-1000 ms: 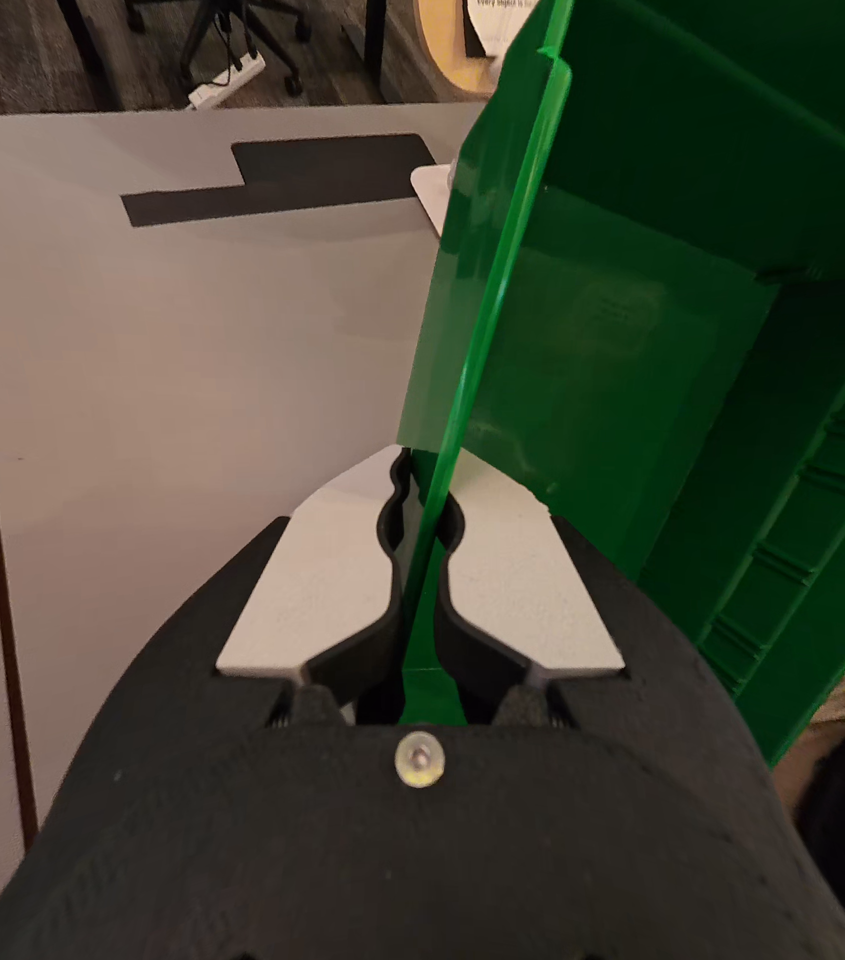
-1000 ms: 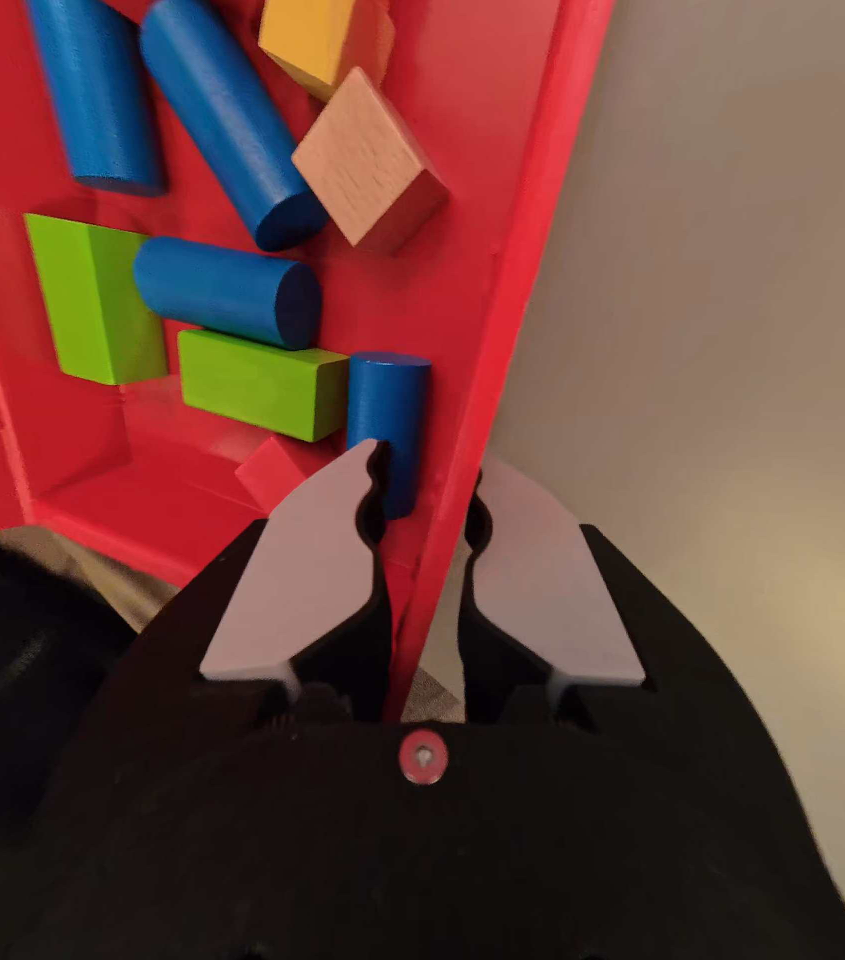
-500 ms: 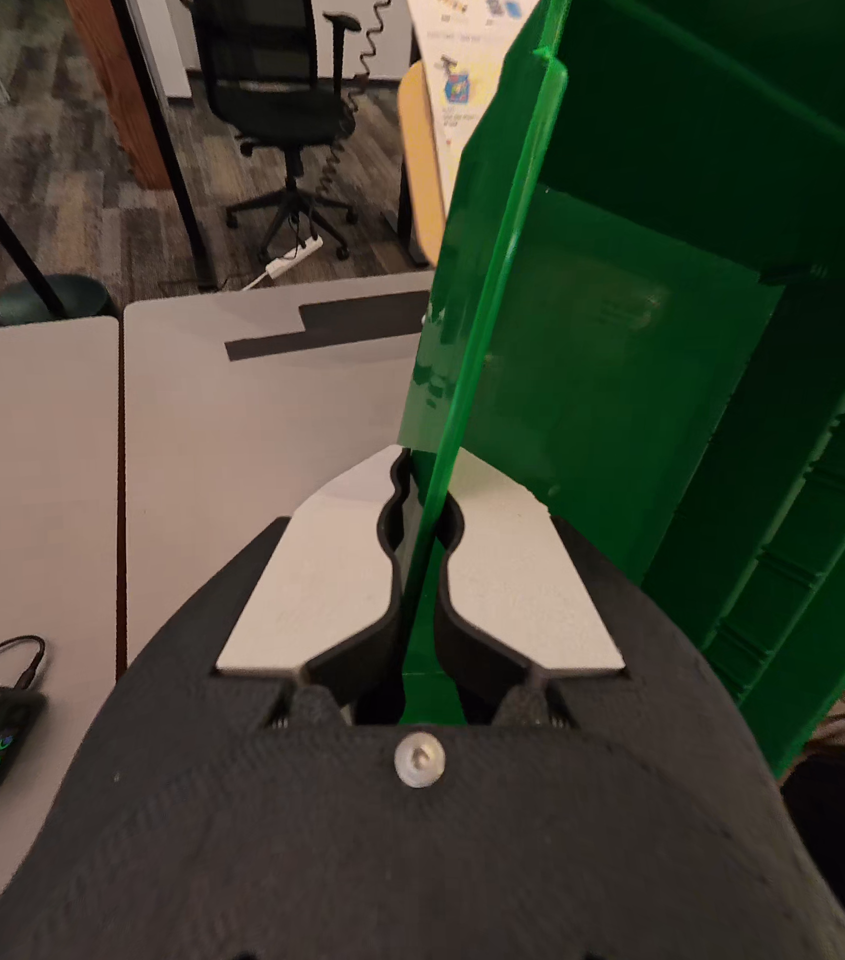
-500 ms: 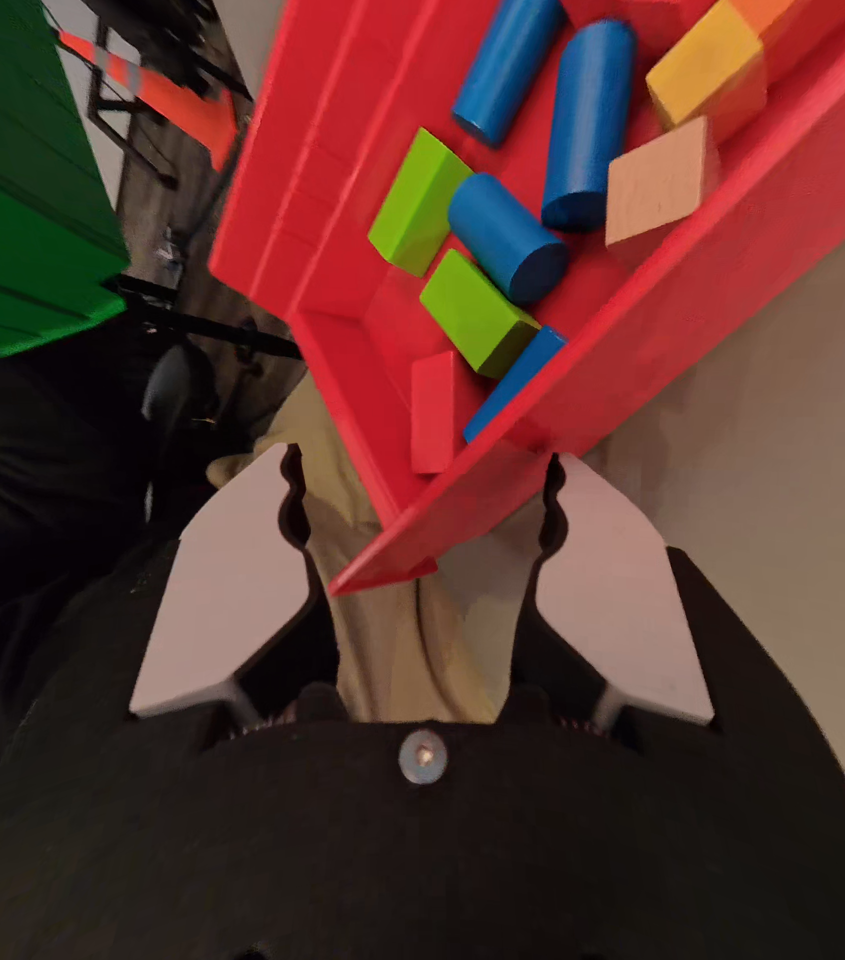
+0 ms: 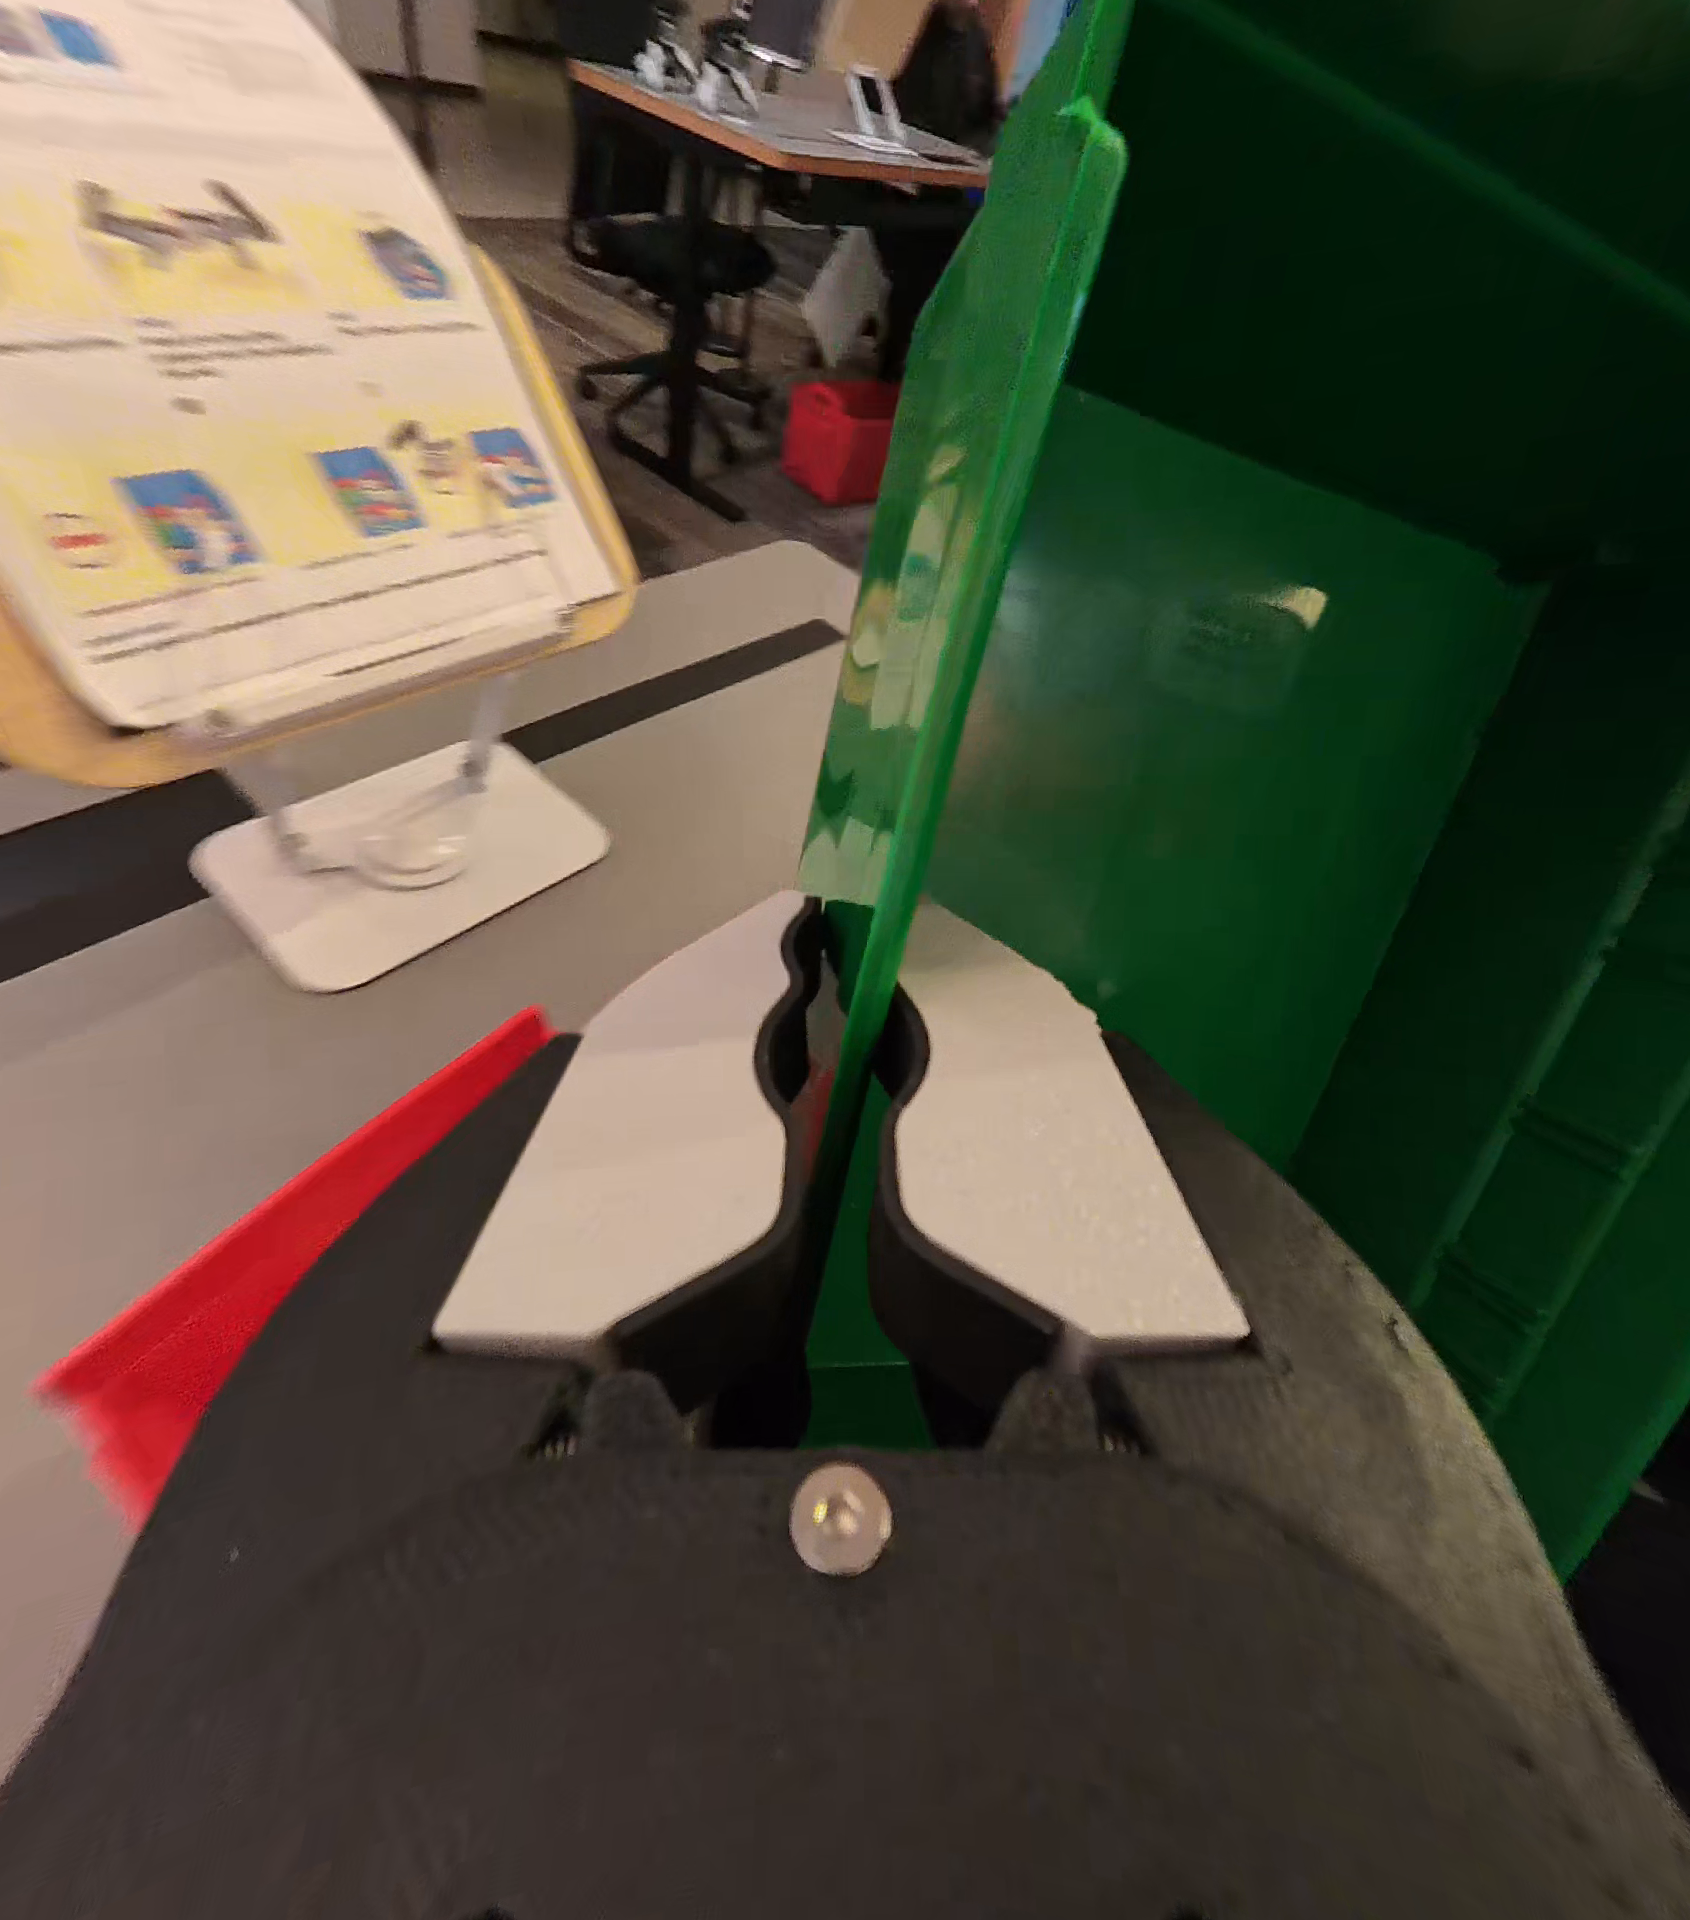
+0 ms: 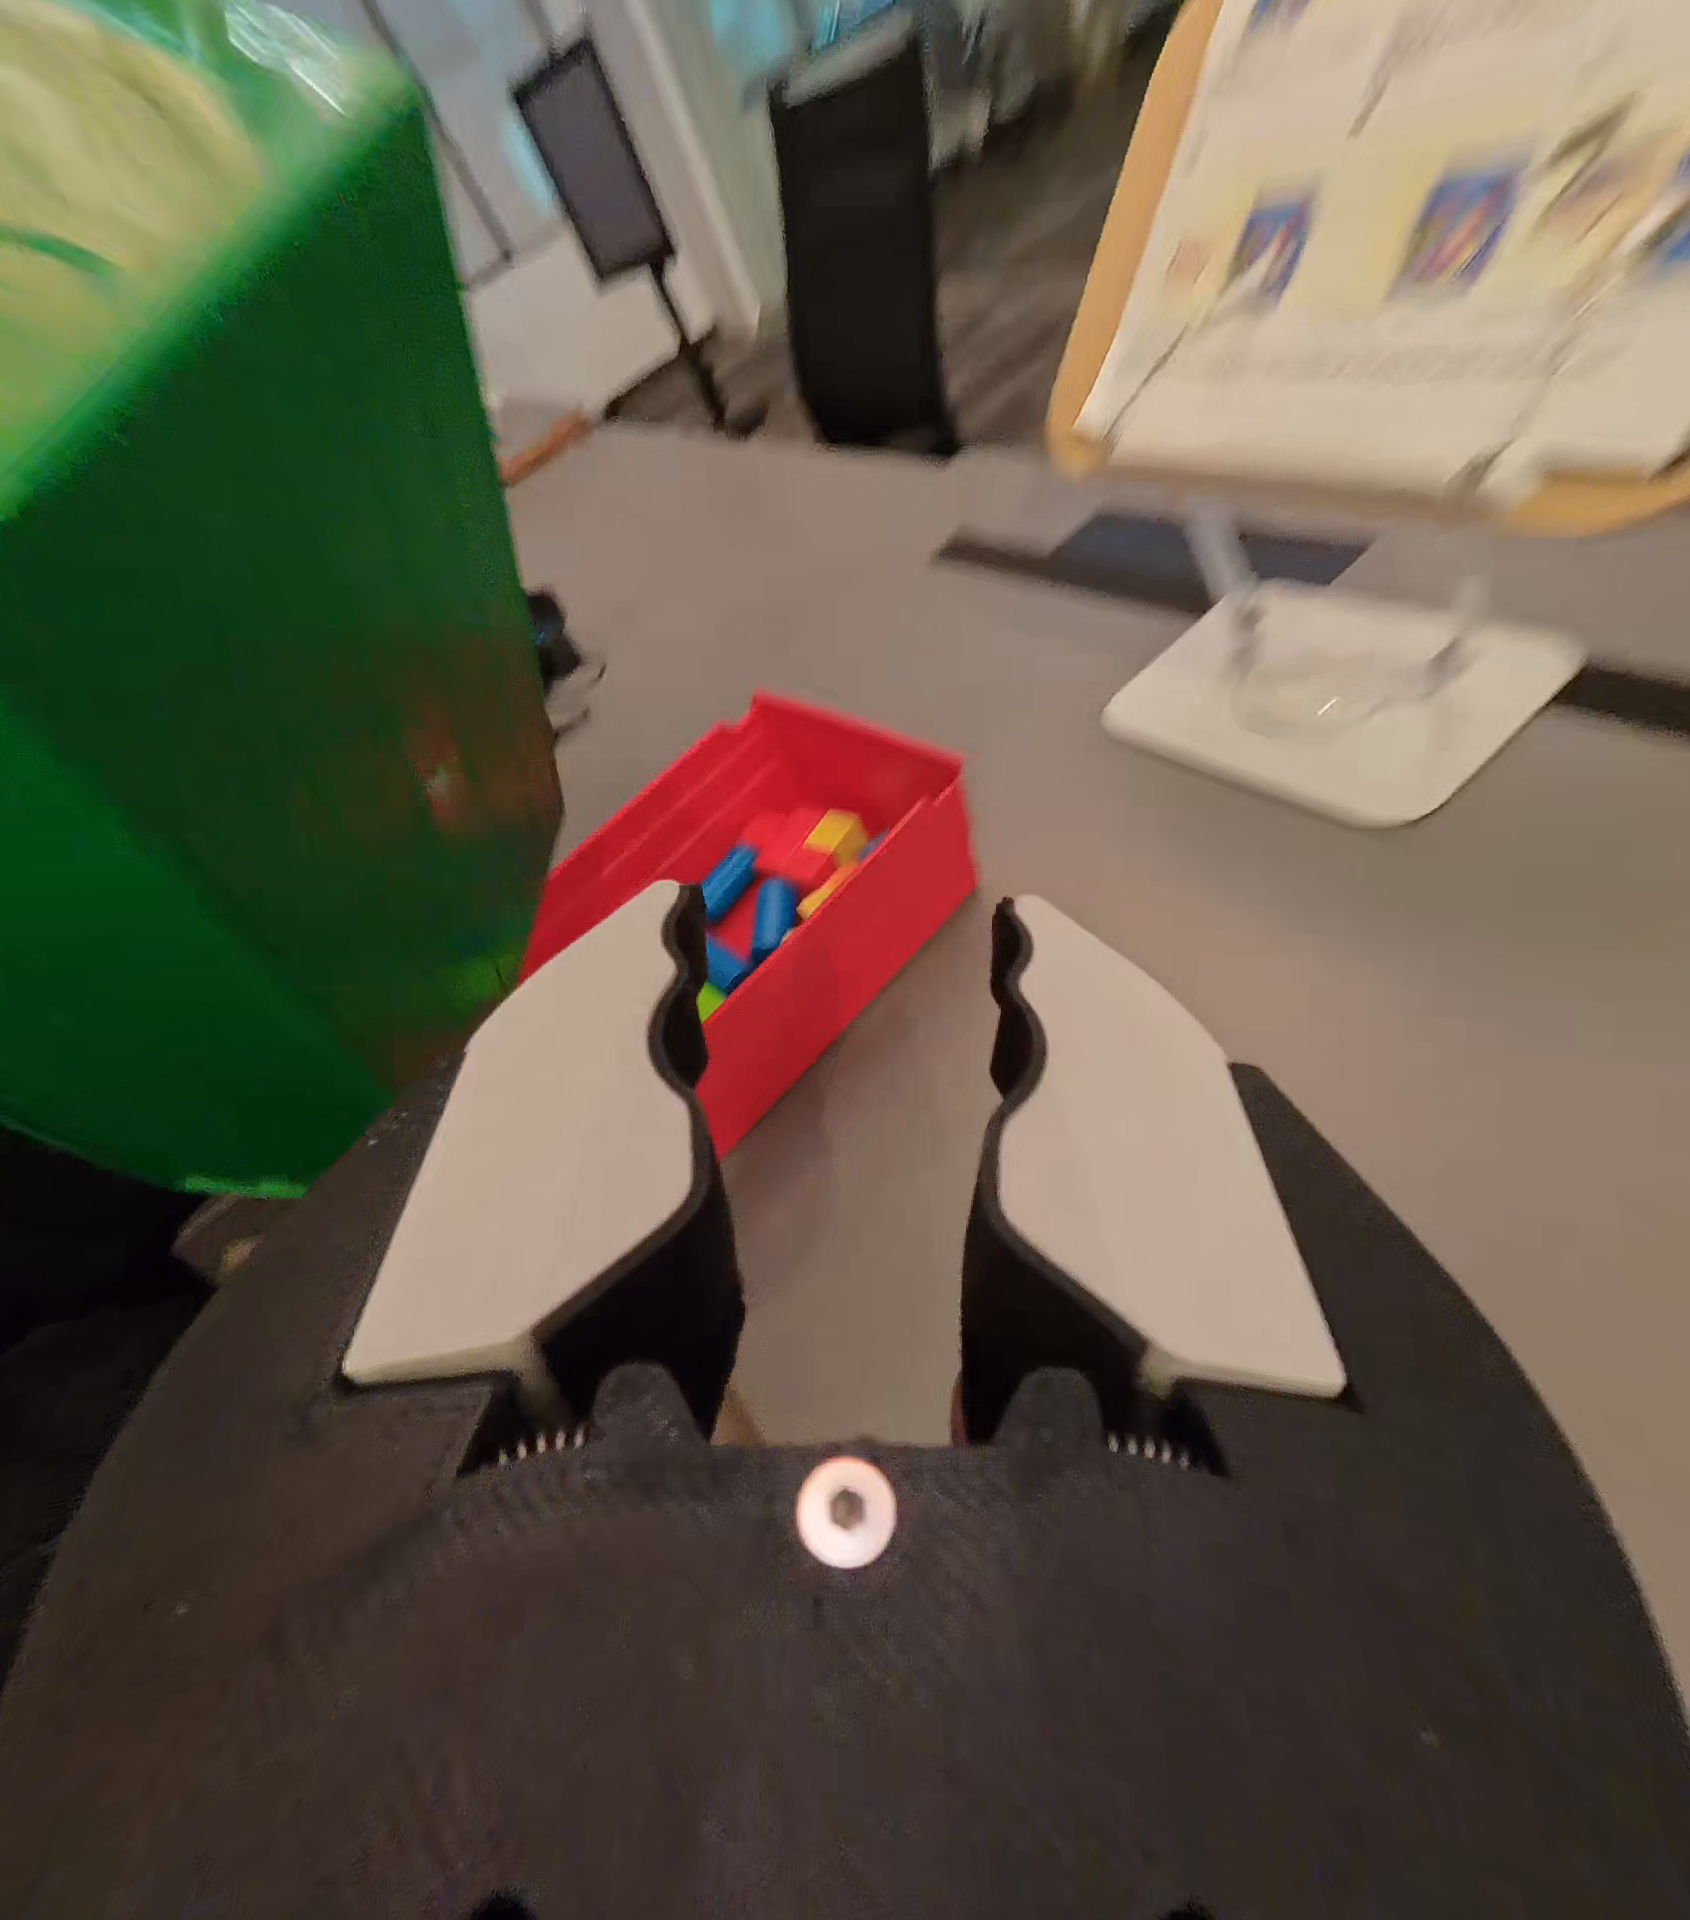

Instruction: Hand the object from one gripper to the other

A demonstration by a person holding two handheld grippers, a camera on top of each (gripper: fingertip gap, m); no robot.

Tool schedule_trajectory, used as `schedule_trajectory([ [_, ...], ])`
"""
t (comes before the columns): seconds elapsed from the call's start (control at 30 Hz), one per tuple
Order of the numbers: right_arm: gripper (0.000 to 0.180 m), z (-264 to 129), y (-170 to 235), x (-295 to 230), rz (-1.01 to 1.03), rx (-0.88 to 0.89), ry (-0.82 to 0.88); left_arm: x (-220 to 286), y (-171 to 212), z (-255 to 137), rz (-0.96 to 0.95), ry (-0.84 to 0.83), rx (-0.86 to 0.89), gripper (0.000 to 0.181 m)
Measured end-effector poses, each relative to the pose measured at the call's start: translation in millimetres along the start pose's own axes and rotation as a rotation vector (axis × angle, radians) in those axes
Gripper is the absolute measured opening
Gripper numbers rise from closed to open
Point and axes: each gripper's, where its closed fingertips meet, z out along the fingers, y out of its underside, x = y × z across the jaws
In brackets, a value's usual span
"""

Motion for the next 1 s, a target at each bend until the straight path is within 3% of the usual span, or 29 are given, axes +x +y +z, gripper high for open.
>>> schedule_trajectory([
  [0.07,0.053,-36,-19,4,-0.036,0.112,0.012,18,-2,46,-0.018,0.067,-0.031,0.008],
  [0.17,0.082,-83,-31,10,-0.078,0.248,0.022,47,0,110,-0.029,0.132,-0.095,0.008],
  [0.23,0.078,-112,-32,25,-0.104,0.353,0.079,64,5,148,-0.044,0.175,-0.142,0.007],
  [0.27,0.059,-125,-30,29,-0.108,0.385,0.079,73,9,166,-0.064,0.205,-0.161,0.007],
  [0.4,0.023,-173,-23,50,-0.085,0.455,0.123,86,25,222,-0.118,0.214,-0.22,0.007],
  [0.47,0.013,-182,-9,70,-0.099,0.398,0.233,85,38,243,-0.14,0.198,-0.255,0.007],
  [0.63,0.013,-168,18,87,-0.066,0.247,0.271,65,88,282,-0.158,0.082,-0.386,0.008],
  [0.73,0.037,-137,50,103,0.013,0.043,0.288,58,112,295,-0.2,0.069,-0.431,0.01],
  [0.8,0.066,-116,72,114,0.08,-0.079,0.313,53,126,300,-0.198,0.048,-0.467,0.009],
  [0.9,0.086,-90,102,130,0.131,-0.227,0.369,44,145,305,-0.212,0.006,-0.508,0.01],
  [1.0,0.086,-73,125,138,0.179,-0.348,0.418,33,160,309,-0.256,-0.018,-0.531,0.011],
])
